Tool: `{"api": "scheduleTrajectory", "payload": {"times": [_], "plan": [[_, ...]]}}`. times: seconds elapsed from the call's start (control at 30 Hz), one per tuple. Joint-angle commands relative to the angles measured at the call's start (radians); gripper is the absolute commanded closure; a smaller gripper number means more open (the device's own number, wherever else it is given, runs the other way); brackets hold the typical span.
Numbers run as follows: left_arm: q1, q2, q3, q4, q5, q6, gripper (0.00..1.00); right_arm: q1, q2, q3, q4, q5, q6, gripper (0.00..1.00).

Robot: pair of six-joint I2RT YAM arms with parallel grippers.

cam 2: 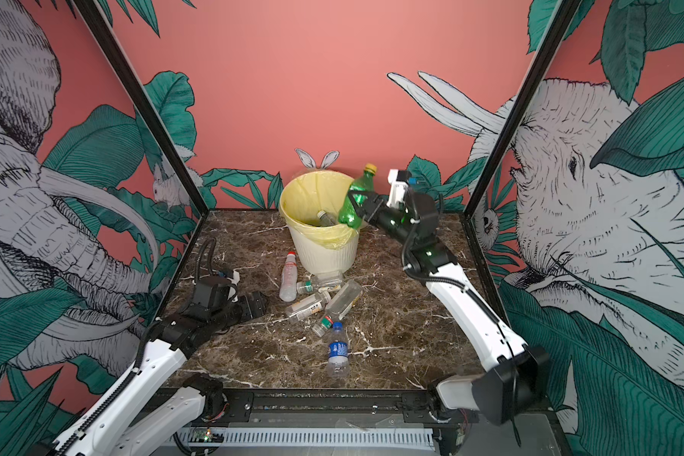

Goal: Throw the plastic bottles in the bin
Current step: Throw the plastic bottle into the trash bin, then pick up the plastic bottle from the bottom-center of the table.

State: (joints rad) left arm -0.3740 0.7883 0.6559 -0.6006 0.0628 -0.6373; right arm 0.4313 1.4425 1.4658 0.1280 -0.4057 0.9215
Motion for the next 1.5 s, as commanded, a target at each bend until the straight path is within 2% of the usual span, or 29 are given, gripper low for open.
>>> {"api": "scheduleTrajectory", "payload": {"times": [0.0, 0.03, 0.07, 0.17, 0.33, 0.53, 0.77, 1.1, 1.47], "plan": [[0.003, -0.023, -0.011, 0.000, 0.007, -0.029, 0.01, 0.037, 0.147, 0.253, -0.133, 0.020, -0.074, 0.23], [0.003, -0.026, -0.009, -0.003, 0.005, -0.031, 0.01, 0.041, 0.215, 0.326, -0.188, 0.031, -0.083, 0.17], [0.003, -0.029, -0.007, -0.007, 0.003, -0.034, 0.01, 0.043, 0.254, 0.379, -0.233, 0.045, -0.082, 0.02], [0.003, -0.034, 0.007, -0.016, -0.002, -0.042, 0.01, 0.046, 0.290, 0.430, -0.252, 0.051, -0.080, 0.01], [0.003, -0.031, 0.054, -0.046, 0.003, -0.041, 0.01, 0.050, 0.229, 0.424, -0.319, 0.110, -0.167, 0.01], [0.003, -0.041, 0.056, -0.049, 0.014, -0.024, 0.01, 0.048, 0.174, 0.409, -0.406, 0.066, -0.222, 0.01], [0.003, -0.021, 0.049, -0.049, 0.043, -0.012, 0.01, 0.029, 0.002, 0.142, -0.334, 0.051, -0.220, 0.01], [0.003, -0.018, 0.012, -0.014, 0.089, -0.065, 0.01, -0.018, -0.214, -0.211, -0.275, 0.079, -0.192, 0.01], [-0.014, -0.042, -0.028, 0.000, 0.090, -0.163, 0.01, -0.046, -0.315, -0.406, -0.303, 0.095, -0.198, 0.01]]}}
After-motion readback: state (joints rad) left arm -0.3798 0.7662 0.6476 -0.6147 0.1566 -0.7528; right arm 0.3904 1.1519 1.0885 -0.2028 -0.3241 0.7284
